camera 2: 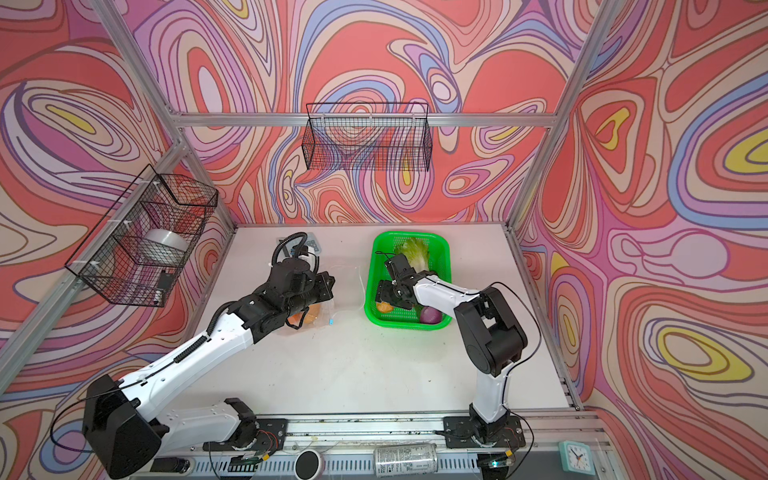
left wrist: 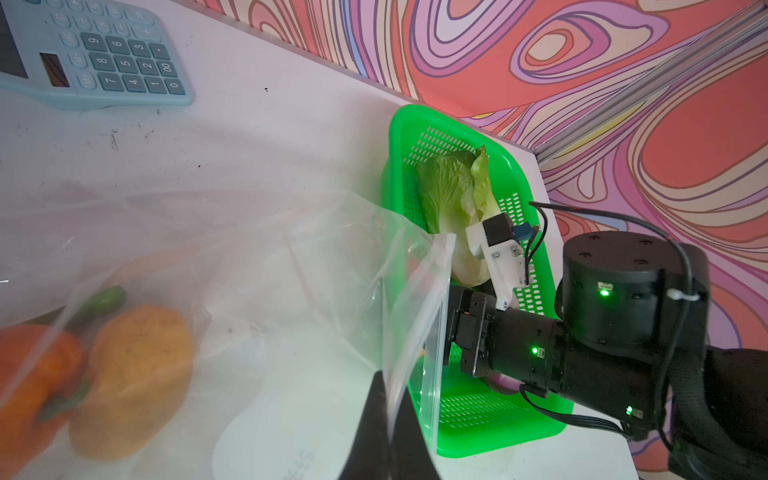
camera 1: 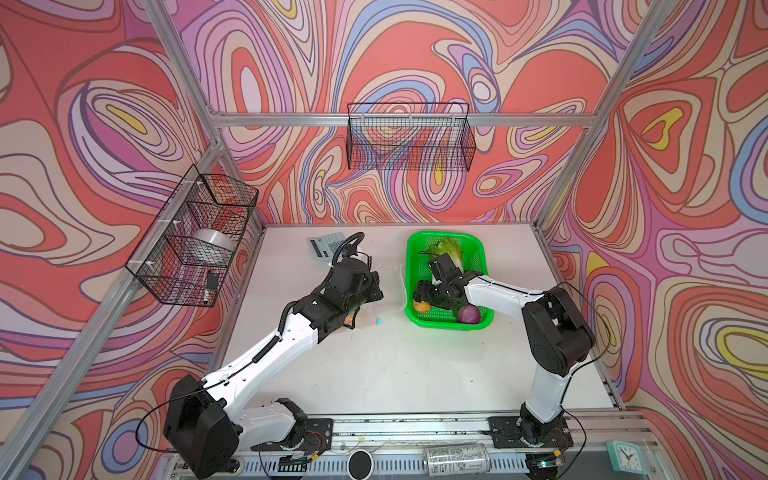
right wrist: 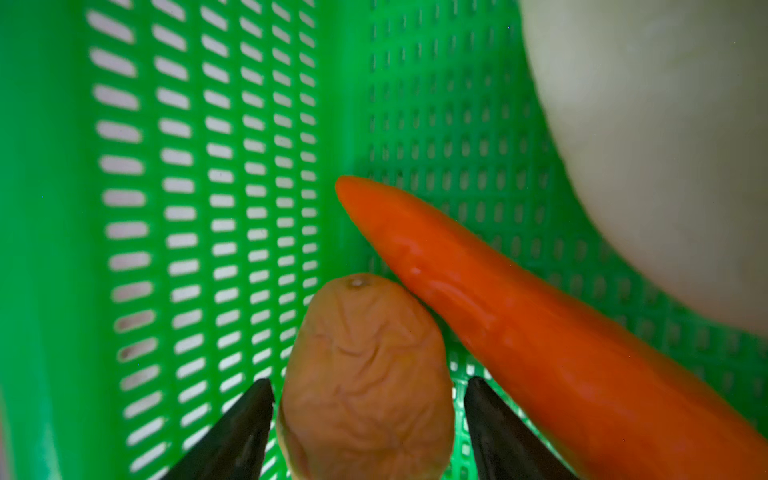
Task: Place the food in the zip-top bag and seal the zipper
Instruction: 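Move the right gripper back into the basket and grasp the brown potato, then carry the brown potato into the bag opening beside the left gripper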
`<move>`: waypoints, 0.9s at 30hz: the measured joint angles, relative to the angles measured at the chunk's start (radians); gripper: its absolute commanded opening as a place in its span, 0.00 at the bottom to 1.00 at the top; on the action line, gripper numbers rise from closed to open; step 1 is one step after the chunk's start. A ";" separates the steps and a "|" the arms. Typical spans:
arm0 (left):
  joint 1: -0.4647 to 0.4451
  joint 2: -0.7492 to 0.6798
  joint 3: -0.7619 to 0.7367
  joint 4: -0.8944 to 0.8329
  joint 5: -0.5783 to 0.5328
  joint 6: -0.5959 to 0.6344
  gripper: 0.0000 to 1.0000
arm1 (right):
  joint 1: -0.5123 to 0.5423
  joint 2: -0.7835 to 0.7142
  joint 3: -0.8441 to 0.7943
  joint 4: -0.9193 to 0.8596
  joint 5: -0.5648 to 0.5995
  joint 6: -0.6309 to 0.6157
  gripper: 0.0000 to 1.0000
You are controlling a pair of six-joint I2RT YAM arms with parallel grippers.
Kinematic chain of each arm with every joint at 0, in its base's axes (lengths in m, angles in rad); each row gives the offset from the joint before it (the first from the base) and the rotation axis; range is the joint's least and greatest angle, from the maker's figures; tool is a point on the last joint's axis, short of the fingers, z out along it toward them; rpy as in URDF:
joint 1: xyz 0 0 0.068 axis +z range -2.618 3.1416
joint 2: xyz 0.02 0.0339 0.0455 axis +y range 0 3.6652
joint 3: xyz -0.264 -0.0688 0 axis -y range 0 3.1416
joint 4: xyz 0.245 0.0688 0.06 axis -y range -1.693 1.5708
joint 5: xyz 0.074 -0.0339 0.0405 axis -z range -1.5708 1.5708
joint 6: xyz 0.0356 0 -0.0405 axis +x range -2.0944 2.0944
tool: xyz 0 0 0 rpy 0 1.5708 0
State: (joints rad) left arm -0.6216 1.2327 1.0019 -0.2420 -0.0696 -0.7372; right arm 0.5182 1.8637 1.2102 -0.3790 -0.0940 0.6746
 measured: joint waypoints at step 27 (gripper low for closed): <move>0.000 0.000 0.000 0.000 0.002 -0.001 0.00 | -0.006 -0.084 -0.030 -0.045 0.047 -0.034 0.55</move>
State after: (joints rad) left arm -0.6216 1.2327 1.0019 -0.2424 -0.0673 -0.7380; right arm 0.5117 1.7798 1.1801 -0.4244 -0.0467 0.6407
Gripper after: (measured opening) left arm 0.047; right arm 0.619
